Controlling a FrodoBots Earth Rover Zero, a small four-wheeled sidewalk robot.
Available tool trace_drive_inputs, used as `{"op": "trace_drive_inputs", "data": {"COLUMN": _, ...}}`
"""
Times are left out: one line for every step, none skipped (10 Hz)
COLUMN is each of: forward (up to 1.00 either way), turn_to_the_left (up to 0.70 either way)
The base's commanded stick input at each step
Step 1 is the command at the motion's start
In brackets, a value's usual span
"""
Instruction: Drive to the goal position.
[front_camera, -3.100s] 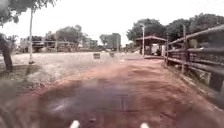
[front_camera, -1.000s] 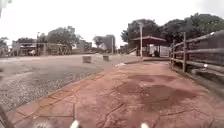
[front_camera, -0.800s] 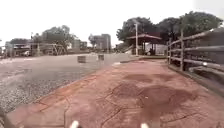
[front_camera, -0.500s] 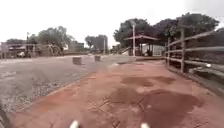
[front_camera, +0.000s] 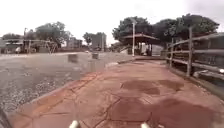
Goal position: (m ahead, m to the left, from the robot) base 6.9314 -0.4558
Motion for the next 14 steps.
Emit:
{"op": "trace_drive_inputs", "data": {"forward": 0.7, "turn_to_the_left": 0.0}}
{"op": "trace_drive_inputs", "data": {"forward": 0.7, "turn_to_the_left": 0.0}}
{"op": "trace_drive_inputs", "data": {"forward": 0.7, "turn_to_the_left": 0.0}}
{"op": "trace_drive_inputs", "data": {"forward": 0.7, "turn_to_the_left": 0.0}}
{"op": "trace_drive_inputs", "data": {"forward": 0.7, "turn_to_the_left": 0.0}}
{"op": "trace_drive_inputs", "data": {"forward": 0.7, "turn_to_the_left": 0.0}}
{"op": "trace_drive_inputs", "data": {"forward": 0.7, "turn_to_the_left": 0.0}}
{"op": "trace_drive_inputs", "data": {"forward": 0.7, "turn_to_the_left": 0.0}}
{"op": "trace_drive_inputs", "data": {"forward": 0.7, "turn_to_the_left": 0.0}}
{"op": "trace_drive_inputs", "data": {"forward": 0.7, "turn_to_the_left": 0.0}}
{"op": "trace_drive_inputs", "data": {"forward": 0.7, "turn_to_the_left": 0.0}}
{"op": "trace_drive_inputs", "data": {"forward": 0.7, "turn_to_the_left": 0.0}}
{"op": "trace_drive_inputs", "data": {"forward": 0.7, "turn_to_the_left": 0.0}}
{"op": "trace_drive_inputs", "data": {"forward": 0.7, "turn_to_the_left": 0.0}}
